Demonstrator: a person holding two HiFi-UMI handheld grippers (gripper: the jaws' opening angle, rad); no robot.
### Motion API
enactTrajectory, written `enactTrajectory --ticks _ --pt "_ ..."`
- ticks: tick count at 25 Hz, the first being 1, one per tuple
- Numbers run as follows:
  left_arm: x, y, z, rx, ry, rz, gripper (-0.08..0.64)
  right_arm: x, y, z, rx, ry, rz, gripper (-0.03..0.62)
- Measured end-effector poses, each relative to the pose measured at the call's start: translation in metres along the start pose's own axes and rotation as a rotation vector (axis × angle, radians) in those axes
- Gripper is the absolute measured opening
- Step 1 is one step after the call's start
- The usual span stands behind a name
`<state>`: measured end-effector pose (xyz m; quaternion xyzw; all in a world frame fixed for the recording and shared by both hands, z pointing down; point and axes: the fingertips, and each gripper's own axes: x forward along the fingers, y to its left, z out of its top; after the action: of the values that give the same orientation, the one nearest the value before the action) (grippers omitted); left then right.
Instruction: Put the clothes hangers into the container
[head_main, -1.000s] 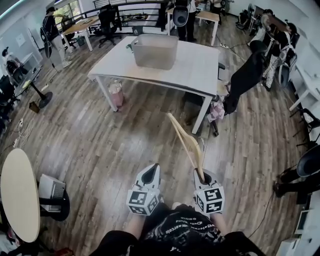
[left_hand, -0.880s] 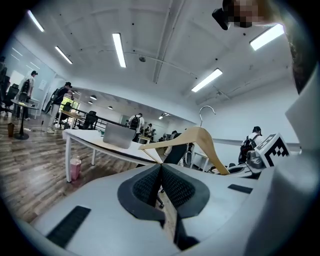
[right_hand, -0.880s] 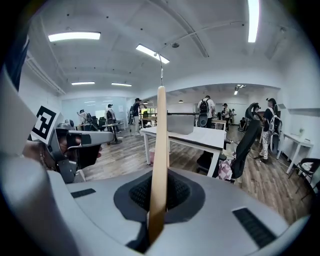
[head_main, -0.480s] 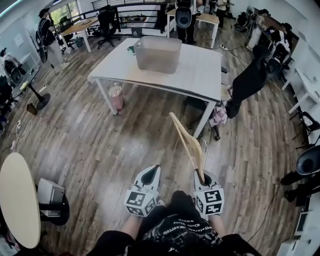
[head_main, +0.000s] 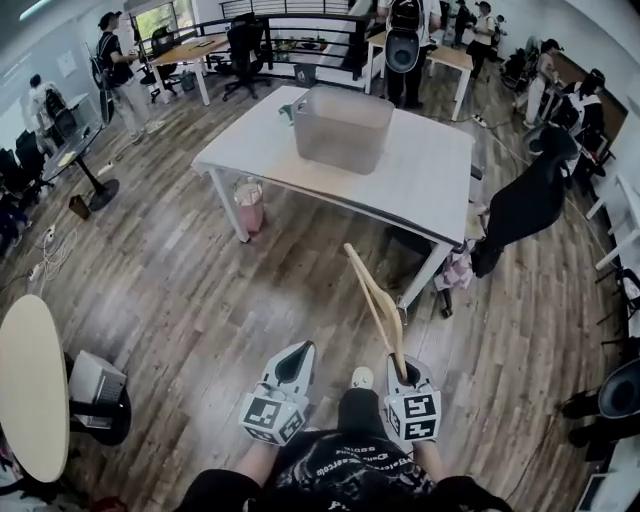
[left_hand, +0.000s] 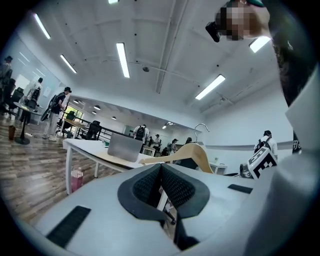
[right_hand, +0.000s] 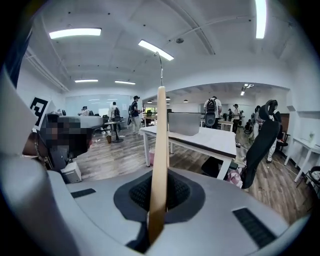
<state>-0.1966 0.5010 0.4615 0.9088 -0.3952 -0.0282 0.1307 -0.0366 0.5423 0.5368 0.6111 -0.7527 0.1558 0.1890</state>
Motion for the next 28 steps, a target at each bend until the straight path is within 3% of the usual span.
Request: enactTrajectory --ticks 11,18,25,28 --pt "0.175 0.02 0.013 0.023 -0.004 0.084 0.02 0.113 -0.103 0.054 -0.047 0.023 0.151 0.008" --pt "0.269 0.014 0.01 0.034 -0.007 0.11 0.02 0.161 -0.184 0.077 -0.089 0.016 0.18 0.008" --pt "0.321 0.016 0.002 0.036 0.03 0.137 0.02 0.193 -0.224 0.084 -0.069 0.022 0.195 0.008" --pt "0.334 0.022 0.0 0.003 0.021 0.137 0.02 0.206 -0.231 0.088 -0.072 0.022 0.193 0.008"
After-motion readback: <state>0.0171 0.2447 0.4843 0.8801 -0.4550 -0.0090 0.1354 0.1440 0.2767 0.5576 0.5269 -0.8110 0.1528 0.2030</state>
